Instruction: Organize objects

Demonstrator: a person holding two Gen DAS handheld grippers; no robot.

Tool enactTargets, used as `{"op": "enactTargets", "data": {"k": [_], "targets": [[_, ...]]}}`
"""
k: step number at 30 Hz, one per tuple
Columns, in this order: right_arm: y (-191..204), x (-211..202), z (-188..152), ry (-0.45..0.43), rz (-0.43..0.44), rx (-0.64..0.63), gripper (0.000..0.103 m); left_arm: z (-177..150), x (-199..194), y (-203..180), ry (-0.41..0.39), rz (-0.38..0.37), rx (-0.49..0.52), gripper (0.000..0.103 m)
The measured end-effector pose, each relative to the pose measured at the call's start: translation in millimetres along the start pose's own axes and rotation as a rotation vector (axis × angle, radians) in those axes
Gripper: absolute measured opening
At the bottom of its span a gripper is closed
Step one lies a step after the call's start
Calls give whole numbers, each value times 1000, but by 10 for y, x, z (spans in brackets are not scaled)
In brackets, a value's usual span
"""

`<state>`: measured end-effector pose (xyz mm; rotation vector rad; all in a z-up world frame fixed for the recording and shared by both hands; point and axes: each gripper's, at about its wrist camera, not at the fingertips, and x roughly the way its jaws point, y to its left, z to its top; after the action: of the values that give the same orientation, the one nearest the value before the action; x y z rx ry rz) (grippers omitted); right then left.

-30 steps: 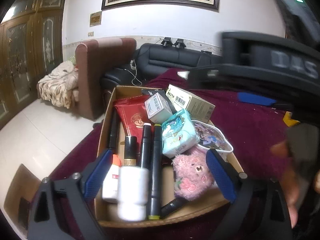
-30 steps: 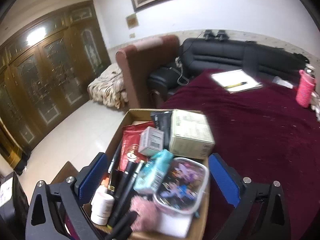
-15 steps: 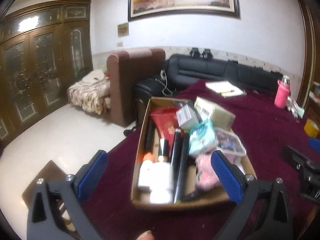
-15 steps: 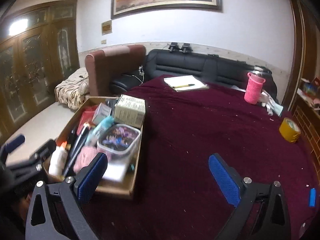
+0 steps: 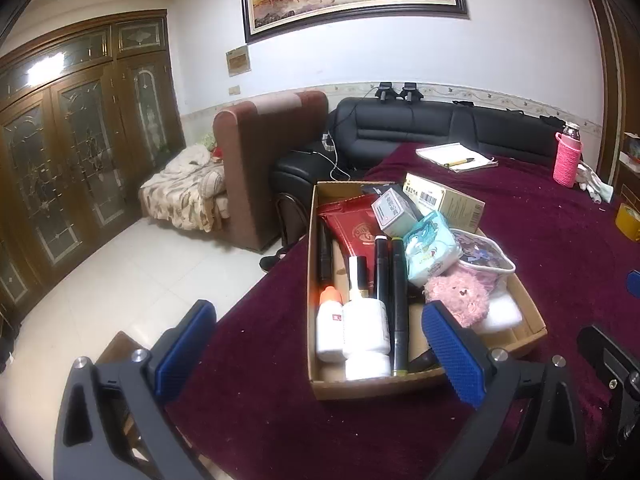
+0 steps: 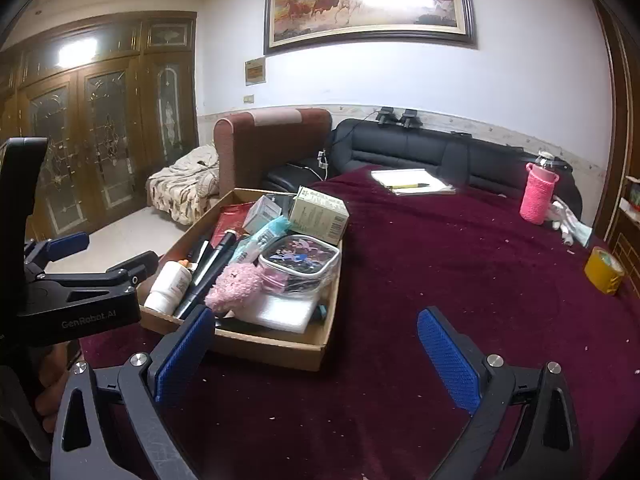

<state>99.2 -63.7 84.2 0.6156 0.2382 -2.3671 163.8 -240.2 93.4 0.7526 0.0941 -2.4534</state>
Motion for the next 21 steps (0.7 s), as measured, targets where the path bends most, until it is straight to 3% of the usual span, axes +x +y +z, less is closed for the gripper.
{"op": "enactTargets", "data": {"k": [14, 21], "targets": [[-2, 105, -54, 20, 14, 31, 103, -7, 34, 38, -24, 44, 18, 103], [4, 101, -62, 19, 15, 27, 103, -12, 25, 54, -12, -1, 13, 103]]}}
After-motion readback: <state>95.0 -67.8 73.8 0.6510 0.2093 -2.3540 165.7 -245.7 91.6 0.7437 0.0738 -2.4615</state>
